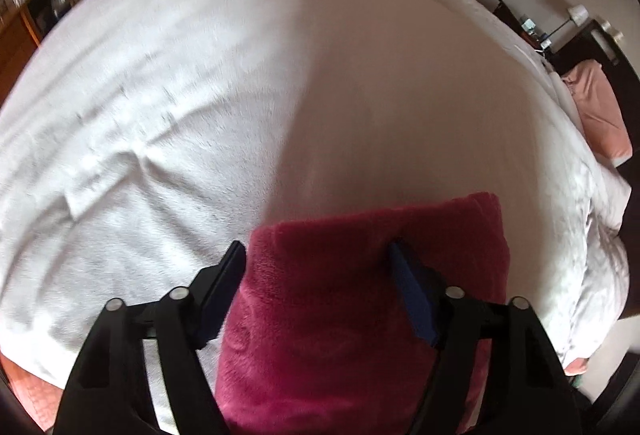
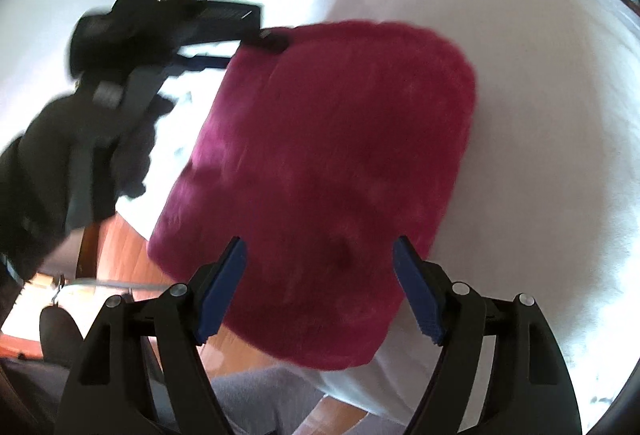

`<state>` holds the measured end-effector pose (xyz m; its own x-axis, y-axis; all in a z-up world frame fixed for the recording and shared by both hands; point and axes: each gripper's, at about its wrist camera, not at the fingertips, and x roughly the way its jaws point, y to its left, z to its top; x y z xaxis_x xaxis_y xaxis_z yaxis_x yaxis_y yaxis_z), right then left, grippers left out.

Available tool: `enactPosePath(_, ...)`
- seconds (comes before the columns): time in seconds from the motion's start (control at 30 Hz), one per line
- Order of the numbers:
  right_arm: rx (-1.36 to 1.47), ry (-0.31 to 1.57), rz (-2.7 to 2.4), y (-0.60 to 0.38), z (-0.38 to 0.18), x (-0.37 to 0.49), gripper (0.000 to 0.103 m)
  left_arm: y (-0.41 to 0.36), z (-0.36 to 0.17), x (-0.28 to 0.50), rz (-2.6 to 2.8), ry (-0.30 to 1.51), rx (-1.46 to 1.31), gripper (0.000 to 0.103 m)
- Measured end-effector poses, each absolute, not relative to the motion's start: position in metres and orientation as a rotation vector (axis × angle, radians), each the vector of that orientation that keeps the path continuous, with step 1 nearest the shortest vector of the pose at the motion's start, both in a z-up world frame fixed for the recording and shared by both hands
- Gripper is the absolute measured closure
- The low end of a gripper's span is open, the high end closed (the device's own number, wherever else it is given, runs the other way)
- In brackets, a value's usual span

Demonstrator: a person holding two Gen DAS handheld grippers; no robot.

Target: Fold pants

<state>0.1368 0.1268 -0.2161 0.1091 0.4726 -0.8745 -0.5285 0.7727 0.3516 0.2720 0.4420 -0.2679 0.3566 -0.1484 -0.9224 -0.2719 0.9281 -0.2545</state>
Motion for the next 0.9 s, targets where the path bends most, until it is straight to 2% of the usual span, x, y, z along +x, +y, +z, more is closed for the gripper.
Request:
enactPosePath(0.23, -0.135, 1.303, 0.742, 0.137, -0.249, 0.127, 0.026, 0.441, -0.303, 0.278, 0.083, 1.254, -0.418, 0.03)
enactPosePath(0.37, -0.171, 1.327, 0.739, 0.144, -0.267, 0.125, 0.025, 0.437, -0.322, 0.271, 0.074, 1.249, -0.445, 0.018)
enactPosePath(0.47, -0.203, 1.326, 0.737, 0.151, -0.272, 0.122, 0.023, 0.44, -0.326, 0.267, 0.073, 1.241, -0.502, 0.015)
enactPosePath(0.7, -0.109, 1.315, 0.745, 0.139, -0.249, 0.129, 0.023, 0.46, -0.292, 0.248, 0.048, 1.175, -0.598, 0.016)
enactPosePath(0.9, 0.093, 1.289, 0.673, 0.106, -0.232, 0.148, 0.017, 0.484, -0.254, 0.215, 0.03, 1.131, -0.651, 0.016)
